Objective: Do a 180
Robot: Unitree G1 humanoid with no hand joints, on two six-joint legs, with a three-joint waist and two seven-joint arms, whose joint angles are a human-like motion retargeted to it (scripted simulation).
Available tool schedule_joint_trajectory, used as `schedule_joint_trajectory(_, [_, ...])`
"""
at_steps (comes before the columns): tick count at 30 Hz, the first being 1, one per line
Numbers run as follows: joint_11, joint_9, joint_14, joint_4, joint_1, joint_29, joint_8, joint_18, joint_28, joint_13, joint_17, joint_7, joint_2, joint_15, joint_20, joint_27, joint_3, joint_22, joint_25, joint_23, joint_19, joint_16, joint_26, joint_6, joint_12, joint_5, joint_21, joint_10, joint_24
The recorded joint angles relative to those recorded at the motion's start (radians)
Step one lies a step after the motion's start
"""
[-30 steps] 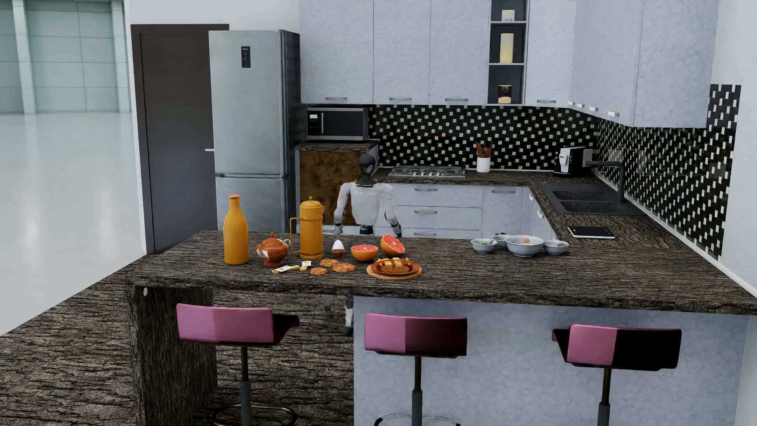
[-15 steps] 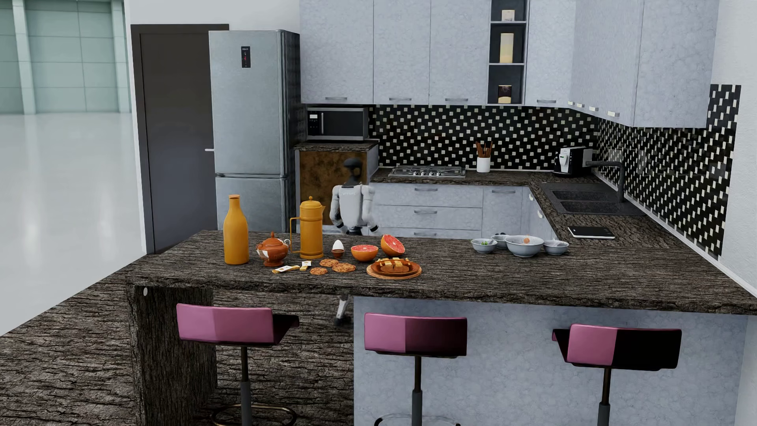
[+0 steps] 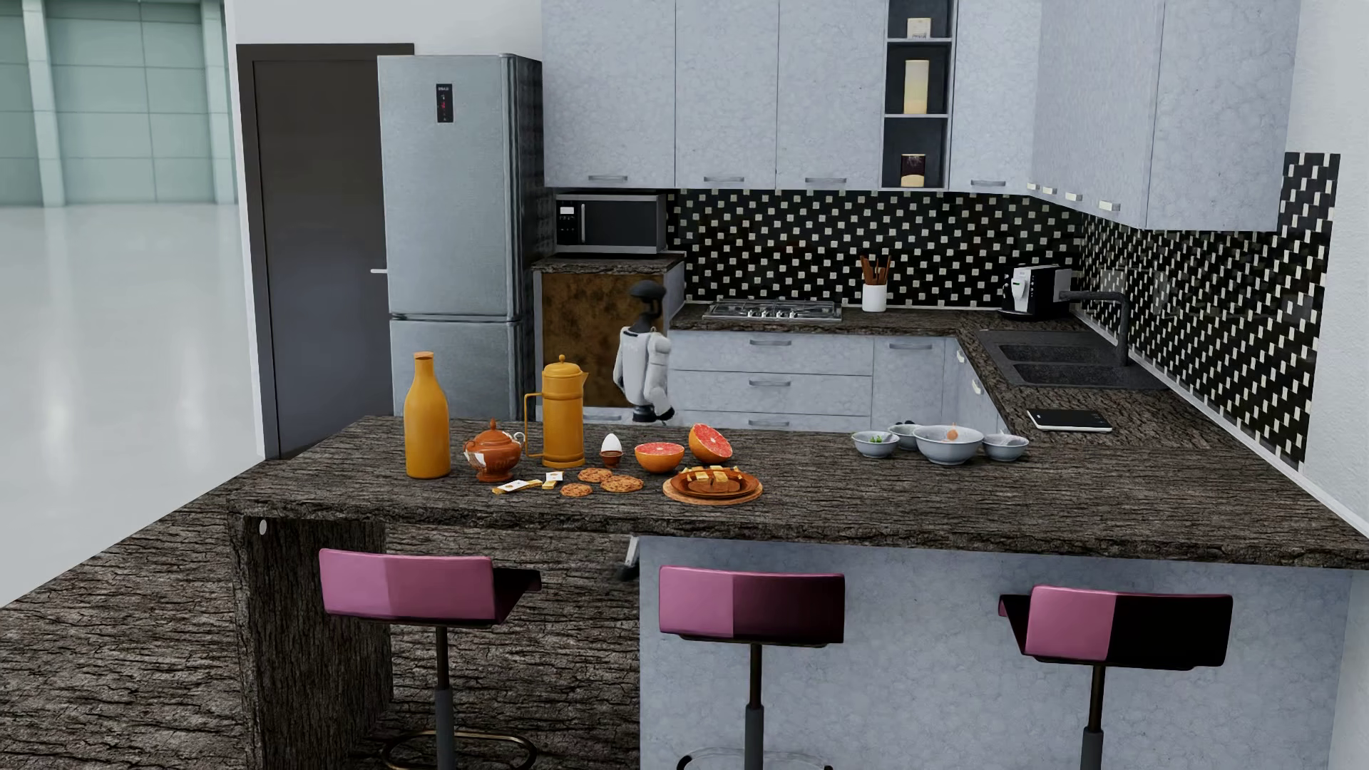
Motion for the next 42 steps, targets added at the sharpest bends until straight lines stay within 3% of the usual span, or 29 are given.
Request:
schedule_joint_trajectory(1, [-0.012, -0.006, -0.002, 0.011, 0.017, 0.020, 0.007, 0.059, 0.012, 0.003, -0.007, 0.014, 0.008, 0.004, 0.013, 0.004, -0.024, 0.010, 0.000, -0.009, -0.004, -0.002, -0.016, -0.008, 0.010, 0.011, 0.007, -0.012, -0.008])
schedule_joint_trajectory(6, [-0.023, 0.025, -0.044, 0.048, 0.069, 0.080, -0.007, -0.005, -0.041, 0.035, 0.012, -0.021, -0.017, 0.046, -0.002, -0.050, -0.039, 0.010, 0.003, -0.015, -0.011, -0.012, -0.020, -0.042, -0.032, 0.020, 0.006, -0.016, -0.047])
schedule_joint_trajectory(9, [-0.032, 0.037, -0.029, 0.069, 0.048, 0.060, 0.022, -0.033, -0.098, 0.049, -0.003, -0.040, -0.030, 0.071, -0.003, -0.092, -0.047, -0.015, 0.010, -0.002, -0.015, -0.014, -0.019, -0.035, -0.023, 0.056, 0.014, 0.052, -0.043])
schedule_joint_trajectory(12, [-0.082, 0.020, -0.054, 0.066, 0.091, 0.033, 0.041, -0.034, -0.121, 0.066, 0.017, -0.067, -0.047, 0.119, -0.015, -0.083, -0.092, 0.004, 0.034, 0.005, -0.011, -0.012, 0.007, -0.004, -0.006, 0.071, -0.006, -0.031, -0.023])
schedule_joint_trajectory(13, [-0.101, 0.006, -0.048, 0.073, 0.108, 0.000, 0.036, -0.038, -0.123, 0.068, 0.033, -0.056, -0.055, 0.108, -0.020, -0.067, -0.115, 0.013, 0.044, -0.004, -0.036, 0.005, 0.013, 0.001, 0.011, 0.072, -0.020, -0.083, -0.018])
schedule_joint_trajectory(14, [-0.078, -0.001, -0.031, 0.076, 0.132, -0.031, -0.002, -0.040, -0.127, 0.080, 0.031, -0.023, -0.074, 0.047, -0.010, -0.039, -0.124, 0.010, 0.040, -0.036, -0.105, 0.029, 0.027, -0.015, 0.012, 0.043, -0.004, -0.120, -0.011])
schedule_joint_trajectory(16, [-0.048, 0.006, -0.064, 0.087, 0.128, -0.031, -0.029, -0.043, -0.112, 0.081, -0.018, -0.007, -0.097, 0.048, -0.009, 0.003, -0.056, 0.005, 0.011, 0.021, 0.008, -0.013, 0.032, -0.017, -0.045, 0.012, -0.002, -0.066, 0.004])
schedule_joint_trajectory(17, [-0.079, 0.010, -0.084, 0.083, 0.123, -0.020, -0.016, -0.046, -0.096, 0.061, -0.013, -0.029, -0.096, 0.153, -0.022, 0.023, -0.051, -0.006, 0.008, 0.018, -0.026, -0.022, 0.013, -0.012, -0.042, 0.026, 0.002, -0.052, 0.009])
schedule_joint_trajectory(18, [-0.102, 0.006, -0.085, 0.092, 0.119, -0.015, -0.002, -0.050, -0.086, 0.063, 0.022, -0.028, -0.100, 0.171, -0.034, 0.023, -0.065, -0.006, 0.014, -0.006, -0.017, -0.009, -0.017, -0.003, -0.007, 0.043, -0.012, -0.057, 0.015])
schedule_joint_trajectory(20, [-0.106, 0.016, -0.063, 0.104, 0.166, -0.068, -0.007, -0.049, -0.089, 0.067, 0.020, 0.018, -0.102, 0.086, -0.009, 0.006, -0.101, 0.020, 0.013, -0.033, -0.064, -0.008, -0.026, -0.008, 0.014, 0.042, 0.024, -0.119, 0.025])
schedule_joint_trajectory(21, [-0.089, 0.031, -0.067, 0.101, 0.167, -0.066, -0.017, -0.047, -0.099, 0.061, 0.005, 0.018, -0.109, 0.063, -0.003, -0.004, -0.091, -0.005, 0.013, -0.024, -0.046, -0.016, -0.007, -0.014, -0.011, 0.029, 0.012, -0.090, 0.020])
schedule_joint_trajectory(23, [-0.126, 0.027, -0.071, 0.083, 0.106, -0.032, 0.018, -0.019, -0.112, 0.088, -0.014, -0.036, -0.125, 0.171, -0.034, -0.034, -0.057, -0.010, 0.031, 0.000, -0.011, -0.025, -0.003, -0.002, -0.034, 0.054, 0.025, 0.024, -0.001])
schedule_joint_trajectory(24, [-0.108, 0.018, -0.116, 0.079, 0.155, -0.003, 0.007, -0.027, -0.123, 0.094, 0.001, -0.053, -0.146, 0.126, -0.040, -0.036, -0.074, 0.034, 0.053, -0.006, -0.046, 0.006, -0.022, 0.002, -0.025, 0.056, 0.019, -0.069, -0.005])
schedule_joint_trajectory(25, [-0.054, 0.026, -0.120, 0.084, 0.172, 0.000, -0.023, -0.081, -0.135, 0.085, 0.025, -0.034, -0.165, 0.043, 0.003, -0.029, -0.088, 0.061, 0.055, -0.004, -0.140, 0.037, -0.026, -0.015, -0.021, 0.040, -0.005, -0.071, -0.006])
schedule_joint_trajectory(26, [0.006, 0.030, -0.140, 0.087, 0.170, 0.006, -0.048, -0.082, -0.131, 0.087, 0.027, -0.014, -0.194, -0.016, 0.016, -0.019, -0.069, 0.061, 0.045, -0.033, -0.179, 0.028, -0.011, -0.028, -0.027, 0.017, -0.006, -0.040, -0.001])
schedule_joint_trajectory(27, [0.035, 0.044, -0.143, 0.085, 0.142, 0.026, -0.054, -0.029, -0.115, 0.044, 0.005, 0.001, -0.209, 0.022, 0.012, -0.019, -0.030, 0.017, 0.032, -0.008, -0.121, 0.020, 0.018, -0.048, -0.032, -0.005, 0.017, 0.059, 0.006])
schedule_joint_trajectory(28, [0.007, 0.051, -0.085, 0.080, 0.066, 0.043, -0.028, 0.011, -0.092, 0.010, -0.012, -0.005, -0.213, 0.159, -0.003, -0.032, 0.013, -0.022, 0.023, 0.014, -0.018, 0.007, 0.043, -0.059, -0.034, -0.002, 0.043, 0.220, 0.015])
schedule_joint_trajectory(29, [-0.051, 0.038, -0.011, 0.047, -0.022, 0.054, -0.010, 0.051, -0.071, 0.045, -0.002, -0.064, -0.212, 0.257, -0.024, -0.065, 0.037, -0.017, 0.033, -0.009, -0.021, -0.013, 0.047, -0.036, -0.021, 0.021, 0.024, 0.320, 0.031])
schedule_joint_trajectory(30, [-0.076, 0.033, -0.085, -0.004, -0.033, 0.034, -0.002, 0.090, -0.072, 0.073, -0.012, -0.098, -0.215, 0.212, 0.008, -0.116, 0.048, 0.013, 0.065, -0.011, -0.022, -0.019, 0.049, 0.002, -0.009, 0.052, 0.014, 0.193, 0.050])
schedule_joint_trajectory(31, [-0.047, 0.031, -0.108, -0.016, -0.010, 0.006, -0.003, 0.084, -0.083, 0.092, 0.015, -0.098, -0.224, 0.084, 0.028, -0.164, 0.027, 0.045, 0.091, -0.013, -0.020, 0.021, 0.047, 0.014, 0.015, 0.068, -0.027, 0.099, 0.057])
schedule_joint_trajectory(32, [0.094, 0.021, -0.095, -0.010, 0.023, -0.019, -0.038, -0.018, -0.096, 0.080, 0.003, -0.052, -0.253, -0.090, 0.040, -0.192, -0.025, 0.088, 0.103, -0.013, -0.072, 0.074, 0.057, -0.017, 0.026, 0.034, 0.000, 0.068, 0.052])
schedule_joint_trajectory(33, [0.252, 0.013, -0.105, 0.004, 0.038, -0.031, -0.085, -0.040, -0.096, 0.062, -0.008, -0.013, -0.244, -0.179, 0.053, -0.192, -0.015, 0.078, 0.085, -0.012, -0.083, 0.059, 0.080, -0.033, -0.007, 0.001, 0.001, 0.078, 0.038])
schedule_joint_trajectory(34, [0.339, -0.007, -0.118, 0.007, 0.043, -0.033, -0.099, 0.001, -0.088, 0.055, -0.019, 0.014, -0.201, -0.235, 0.033, -0.175, 0.017, 0.047, 0.053, -0.023, -0.065, 0.033, 0.079, -0.046, -0.037, -0.030, -0.002, 0.092, 0.019])
schedule_joint_trajectory(35, [0.259, -0.027, -0.150, 0.010, 0.031, -0.024, -0.095, 0.059, -0.072, 0.040, -0.043, 0.040, -0.130, -0.186, -0.019, -0.155, 0.057, 0.003, 0.016, -0.007, 0.062, 0.025, 0.053, -0.061, -0.058, -0.064, 0.033, 0.143, -0.001])
schedule_joint_trajectory(36, [0.224, -0.040, -0.151, 0.022, 0.012, 0.004, -0.091, 0.058, -0.049, 0.020, -0.048, 0.023, -0.133, -0.080, -0.033, -0.131, 0.059, 0.001, -0.001, 0.004, -0.068, 0.003, -0.003, -0.038, -0.047, -0.033, 0.014, 0.179, -0.019])
schedule_joint_trajectory(37, [0.205, -0.048, -0.146, 0.017, 0.029, 0.030, -0.065, 0.016, -0.032, 0.020, -0.018, -0.002, -0.137, -0.062, -0.039, -0.108, 0.037, -0.005, -0.001, -0.023, -0.070, 0.001, -0.050, -0.022, -0.010, -0.006, -0.014, 0.147, -0.036])
schedule_joint_trajectory(38, [0.158, -0.040, -0.150, 0.037, 0.055, 0.050, -0.059, -0.062, -0.022, 0.025, -0.003, -0.015, -0.124, -0.030, -0.011, -0.096, -0.004, 0.006, 0.014, -0.012, -0.076, -0.002, -0.061, 0.009, -0.003, 0.025, 0.003, 0.100, -0.049])
schedule_joint_trajectory(39, [0.127, -0.022, -0.138, 0.033, 0.081, 0.062, -0.034, -0.074, -0.015, 0.053, 0.004, -0.023, -0.116, -0.004, 0.014, -0.085, -0.030, 0.001, 0.034, -0.026, -0.076, -0.012, -0.048, 0.021, -0.015, 0.045, -0.006, 0.069, -0.060])
schedule_joint_trajectory(42, [0.026, 0.024, -0.071, 0.009, 0.059, 0.018, 0.035, 0.054, -0.007, 0.096, -0.032, -0.065, -0.113, 0.084, -0.012, -0.105, -0.043, 0.010, 0.101, 0.032, -0.070, -0.033, -0.020, 0.065, -0.037, 0.101, -0.006, 0.088, -0.038])
